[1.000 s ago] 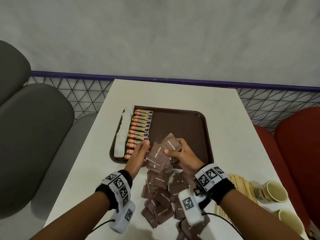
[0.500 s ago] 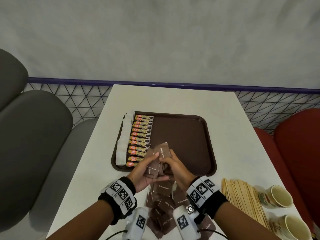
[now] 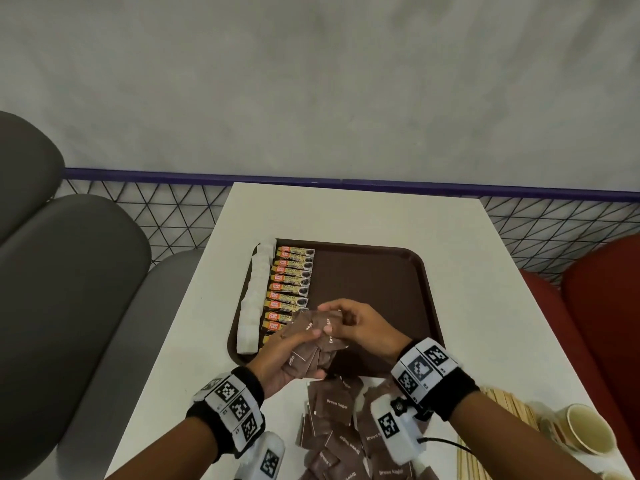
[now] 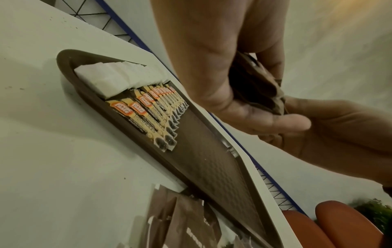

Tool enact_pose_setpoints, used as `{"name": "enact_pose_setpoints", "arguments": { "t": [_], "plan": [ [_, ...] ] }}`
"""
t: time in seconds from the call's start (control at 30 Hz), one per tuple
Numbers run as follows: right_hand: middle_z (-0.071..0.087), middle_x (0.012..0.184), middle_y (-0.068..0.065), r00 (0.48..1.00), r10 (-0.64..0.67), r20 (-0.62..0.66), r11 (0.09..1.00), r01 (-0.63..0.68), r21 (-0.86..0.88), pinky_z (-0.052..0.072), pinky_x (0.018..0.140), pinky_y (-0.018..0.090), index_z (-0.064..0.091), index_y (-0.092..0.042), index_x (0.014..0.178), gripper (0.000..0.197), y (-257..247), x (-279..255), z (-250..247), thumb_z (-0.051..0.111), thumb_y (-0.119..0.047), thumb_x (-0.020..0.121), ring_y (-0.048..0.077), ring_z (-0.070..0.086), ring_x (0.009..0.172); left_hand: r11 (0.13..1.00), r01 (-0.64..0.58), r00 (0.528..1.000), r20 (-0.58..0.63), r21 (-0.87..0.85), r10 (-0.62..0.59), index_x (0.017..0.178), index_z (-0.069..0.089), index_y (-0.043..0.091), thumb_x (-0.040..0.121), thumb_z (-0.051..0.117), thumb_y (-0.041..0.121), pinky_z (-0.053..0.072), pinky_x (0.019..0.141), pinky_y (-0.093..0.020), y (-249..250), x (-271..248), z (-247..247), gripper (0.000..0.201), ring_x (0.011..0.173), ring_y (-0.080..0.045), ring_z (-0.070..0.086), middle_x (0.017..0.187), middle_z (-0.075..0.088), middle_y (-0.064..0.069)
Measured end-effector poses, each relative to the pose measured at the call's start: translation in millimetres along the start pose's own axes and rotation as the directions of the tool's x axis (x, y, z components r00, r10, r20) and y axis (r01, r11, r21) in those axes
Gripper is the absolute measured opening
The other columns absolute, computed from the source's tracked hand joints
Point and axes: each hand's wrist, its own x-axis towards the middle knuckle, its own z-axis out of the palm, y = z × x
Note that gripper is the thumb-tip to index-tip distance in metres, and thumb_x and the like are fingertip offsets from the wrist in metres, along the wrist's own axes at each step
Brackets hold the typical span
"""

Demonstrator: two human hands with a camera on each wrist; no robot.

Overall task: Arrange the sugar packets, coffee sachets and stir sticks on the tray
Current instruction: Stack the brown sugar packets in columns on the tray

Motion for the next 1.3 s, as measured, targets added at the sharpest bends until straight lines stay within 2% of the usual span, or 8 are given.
{"name": "enact_pose_setpoints", "arguments": {
  "t": [0.2, 0.3, 0.37, 0.6, 0.77, 0.97, 1.2, 1.3],
  "plan": [
    [0.061, 0.079, -0.001, 0.996, 0.086, -0.032, 0.988, -0.090, -0.127, 0.048, 0.063, 0.015, 0.059, -0.012, 0.087, 0.019, -3, 34, -24, 0.070, 0.000, 0.076, 0.007, 0.057, 0.070, 1.000, -0.027, 0.997, -0.077, -0.010, 0.026, 0.121, 0.056, 0.012, 0.076, 0.066, 0.018, 0.057, 0.057, -0.036, 6, 12, -12, 0.046, 0.083, -0.027, 0.069, 0.108, 0.069, -0.019],
    [0.057, 0.067, -0.001, 0.972, 0.113, -0.208, 0.984, -0.138, -0.113, 0.038, 0.048, 0.015, 0.058, -0.015, 0.072, 0.016, 1, 58, -41, 0.071, -0.006, 0.076, 0.008, 0.049, 0.059, 0.995, -0.070, 0.992, -0.107, -0.066, 0.062, 0.118, 0.057, 0.011, 0.084, 0.061, 0.015, 0.058, 0.059, -0.036, 16, 19, -22, 0.034, 0.081, -0.028, 0.068, 0.097, 0.071, -0.017],
    [0.057, 0.066, -0.002, 0.934, 0.103, -0.341, 0.982, -0.151, -0.116, 0.038, 0.052, 0.011, 0.058, -0.014, 0.066, 0.019, 5, 79, -56, 0.071, -0.005, 0.076, 0.008, 0.049, 0.062, 0.992, -0.093, 0.987, -0.138, -0.089, 0.080, 0.116, 0.058, 0.013, 0.086, 0.059, 0.014, 0.057, 0.057, -0.035, 24, 22, -31, 0.030, 0.077, -0.026, 0.069, 0.092, 0.072, -0.015],
    [0.057, 0.066, -0.002, 0.782, 0.188, -0.594, 0.963, -0.265, -0.045, 0.035, 0.055, 0.019, 0.057, -0.022, 0.064, 0.021, 23, 154, -89, 0.072, -0.011, 0.076, 0.011, 0.049, 0.061, 0.983, -0.151, 0.970, -0.207, -0.102, 0.128, 0.117, 0.057, 0.020, 0.081, 0.060, 0.018, 0.057, 0.059, -0.035, 49, 27, -64, 0.036, 0.095, -0.032, 0.066, 0.112, 0.066, -0.018],
    [0.061, 0.086, 0.007, 0.734, 0.212, -0.645, 0.959, -0.283, -0.007, 0.038, 0.075, 0.024, 0.062, -0.012, 0.077, 0.008, 34, 193, -90, 0.069, -0.009, 0.078, 0.020, 0.054, 0.084, 0.983, -0.159, 0.974, -0.178, -0.091, 0.141, 0.124, 0.053, 0.028, 0.072, 0.074, 0.026, 0.057, 0.065, -0.037, 55, 28, -86, 0.056, 0.099, -0.030, 0.068, 0.116, 0.068, -0.012],
    [0.057, 0.086, 0.006, 0.689, 0.217, -0.692, 0.939, -0.340, -0.044, 0.036, 0.072, 0.022, 0.066, -0.007, 0.089, 0.008, 43, 213, -85, 0.067, -0.009, 0.081, 0.019, 0.051, 0.084, 0.983, -0.120, 0.983, -0.153, -0.141, 0.098, 0.114, 0.057, 0.026, 0.069, 0.073, 0.020, 0.056, 0.060, -0.038, 56, 29, -98, 0.047, 0.091, -0.030, 0.070, 0.101, 0.073, -0.010],
    [0.065, 0.094, 0.015, 0.640, 0.176, -0.748, 0.921, -0.375, -0.104, 0.052, 0.081, 0.038, 0.051, -0.027, 0.061, 0.026, 66, 224, -83, 0.071, -0.020, 0.076, 0.031, 0.061, 0.091, 0.957, -0.093, 0.989, -0.136, -0.276, 0.057, 0.110, 0.062, 0.020, 0.010, 0.093, 0.017, 0.057, 0.059, -0.046, 55, 33, -106, 0.105, 0.086, -0.038, 0.070, 0.099, 0.073, -0.016],
    [0.063, 0.094, 0.015, 0.621, 0.139, -0.771, 0.923, -0.364, -0.127, 0.051, 0.077, 0.036, 0.048, -0.028, 0.061, 0.028, 70, 226, -82, 0.070, -0.020, 0.076, 0.031, 0.060, 0.085, 0.954, -0.082, 0.992, -0.114, -0.287, 0.051, 0.111, 0.061, 0.019, 0.035, 0.088, 0.008, 0.057, 0.058, -0.046, 56, 33, -103, 0.082, 0.083, -0.039, 0.070, 0.096, 0.073, -0.016]
  ]
}}
